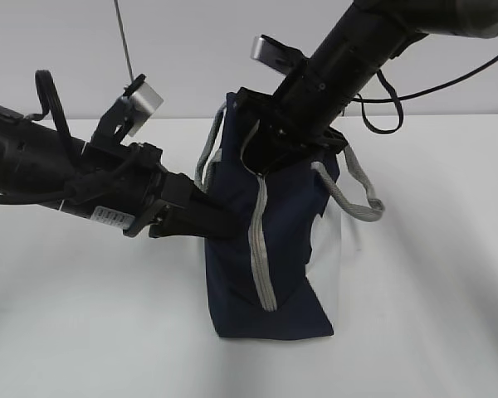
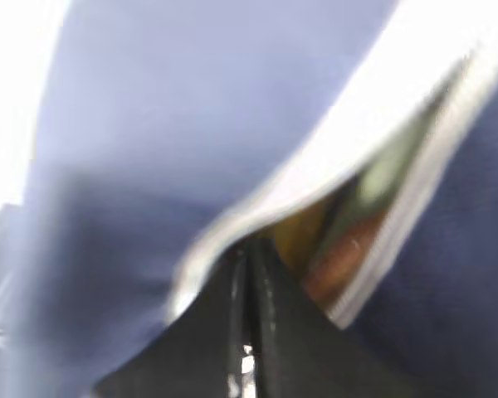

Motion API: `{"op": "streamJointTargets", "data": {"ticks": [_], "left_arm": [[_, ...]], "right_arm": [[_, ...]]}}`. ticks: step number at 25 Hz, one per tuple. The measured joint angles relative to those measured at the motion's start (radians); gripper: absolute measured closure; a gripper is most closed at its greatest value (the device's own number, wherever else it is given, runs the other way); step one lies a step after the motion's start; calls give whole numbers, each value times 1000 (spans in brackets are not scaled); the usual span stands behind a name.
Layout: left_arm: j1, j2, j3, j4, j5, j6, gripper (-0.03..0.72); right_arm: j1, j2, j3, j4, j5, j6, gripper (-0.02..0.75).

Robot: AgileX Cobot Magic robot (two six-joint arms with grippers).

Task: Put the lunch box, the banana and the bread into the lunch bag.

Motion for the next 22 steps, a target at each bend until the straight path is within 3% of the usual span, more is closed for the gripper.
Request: {"op": "streamJointTargets", "data": {"ticks": [16, 22], "left_arm": [[0, 0, 0, 0, 0, 0, 685], [0, 0, 0, 0, 0, 0, 685]], "right_arm": [[0, -19, -80, 2, 0, -45, 754], [0, -19, -80, -64, 2, 16, 731]]}}
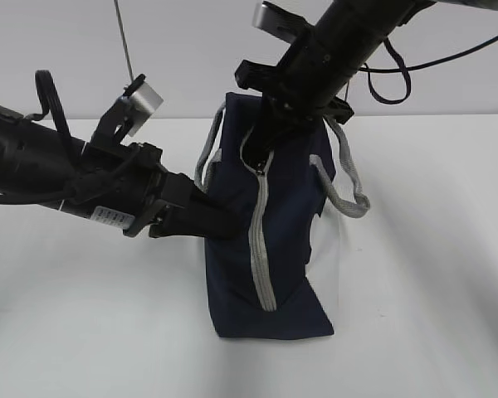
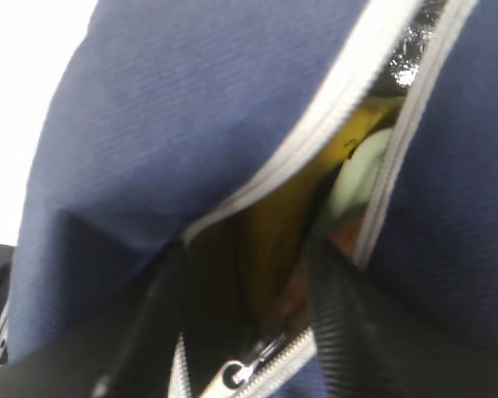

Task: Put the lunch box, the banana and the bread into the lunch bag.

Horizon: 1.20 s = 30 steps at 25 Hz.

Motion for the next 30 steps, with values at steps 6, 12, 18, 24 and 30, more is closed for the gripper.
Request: {"op": "streamJointTargets", "data": {"ticks": [6, 12, 18, 24, 30], "left_arm": [[0, 0, 0, 0, -1, 0, 685], [0, 0, 0, 0, -1, 0, 685], [0, 0, 0, 0, -2, 0, 685], [0, 0, 0, 0, -2, 0, 685], [0, 0, 0, 0, -2, 0, 685]], "right_arm": [[0, 0, 0, -18, 0, 62, 415], [0, 0, 0, -22, 0, 134, 323], [0, 0, 0, -61, 0, 215, 319], [0, -2, 0, -65, 0, 282, 320], [0, -4, 7, -61, 0, 328, 320]]}}
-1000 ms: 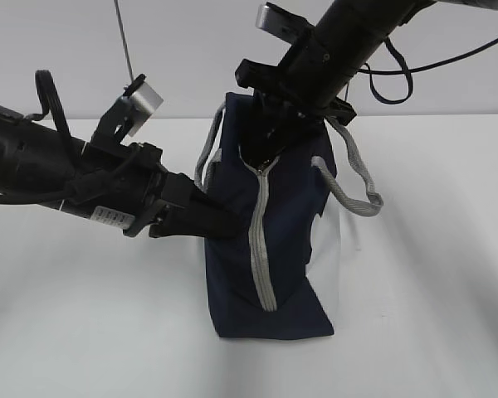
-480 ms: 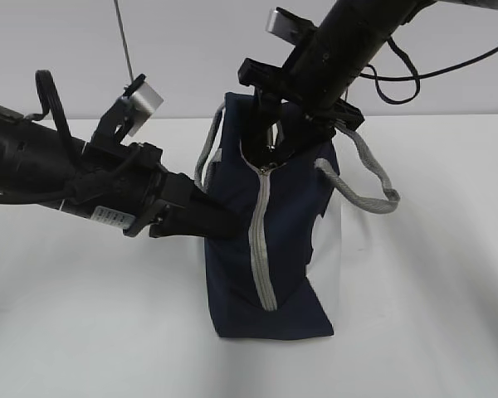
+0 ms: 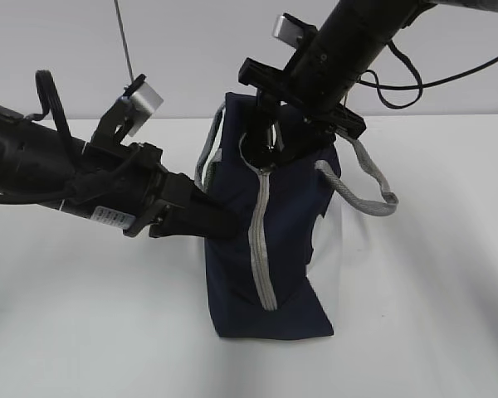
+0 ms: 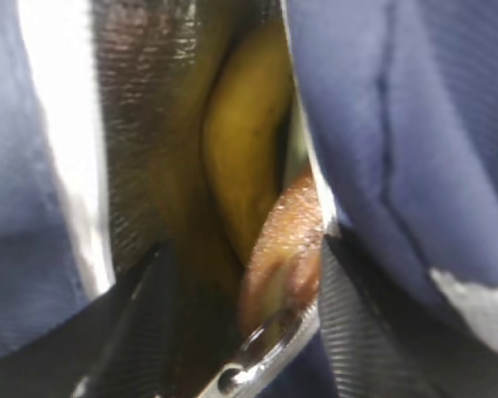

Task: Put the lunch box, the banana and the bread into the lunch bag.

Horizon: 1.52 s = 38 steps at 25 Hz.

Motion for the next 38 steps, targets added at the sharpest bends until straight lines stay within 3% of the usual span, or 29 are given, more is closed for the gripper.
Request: {"op": "streamJointTargets", "data": {"ticks": [9, 14, 17, 25, 38], "left_arm": [[0, 0, 0, 0, -1, 0, 685], [0, 0, 0, 0, -1, 0, 685], [0, 0, 0, 1, -1, 0, 685], [0, 0, 0, 1, -1, 0, 685], [0, 0, 0, 1, 0, 0, 685]], "right_arm": [[4, -2, 82, 23, -2, 6, 335], [4, -2, 84, 97, -2, -9, 556], [4, -2, 84, 132, -2, -48, 649], [4, -2, 75, 96, -2, -101, 745], [4, -49, -2, 37, 2, -141, 754]]}}
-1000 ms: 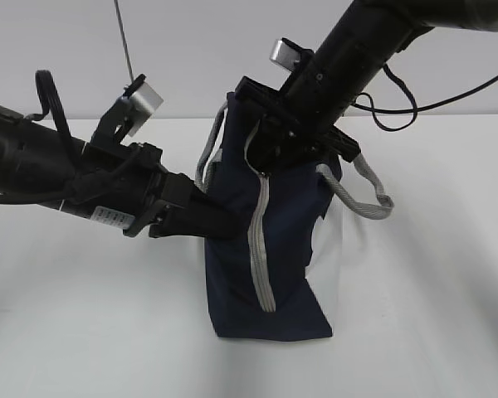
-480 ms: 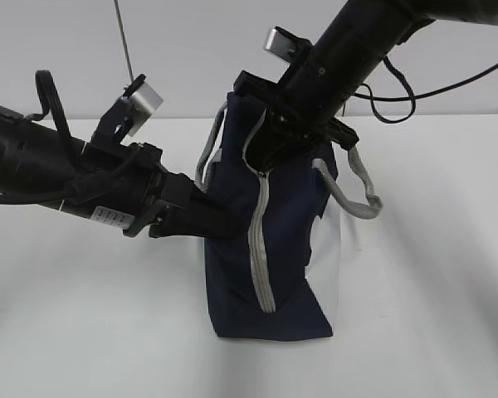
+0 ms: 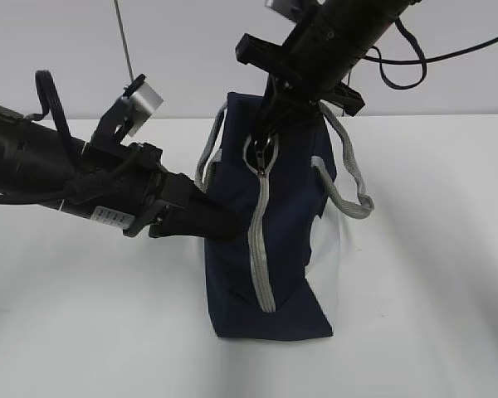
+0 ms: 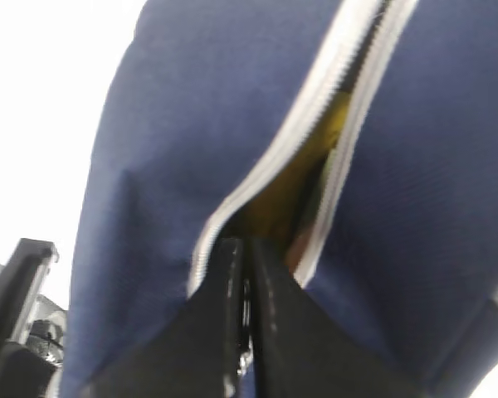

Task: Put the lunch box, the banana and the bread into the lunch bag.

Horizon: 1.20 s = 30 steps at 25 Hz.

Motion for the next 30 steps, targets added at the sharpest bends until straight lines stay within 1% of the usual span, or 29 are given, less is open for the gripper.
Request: {"op": "streamJointTargets", "data": {"ticks": [9, 12, 18, 22, 30], "left_arm": [[0, 0, 0, 5, 3, 0, 685], [0, 0, 0, 6, 4, 0, 685], [0, 0, -1, 8, 6, 0, 685], [0, 0, -4, 21, 9, 0, 685], [1, 0, -6, 38, 23, 0, 685]], "right_arm": [[0, -18, 0, -65, 6, -31, 754], [0, -18, -12, -69, 15, -44, 754], [0, -18, -93, -71, 27, -67, 754], [0, -19, -107, -72, 29, -82, 754], [0, -19, -109, -89, -52, -114, 754]]}}
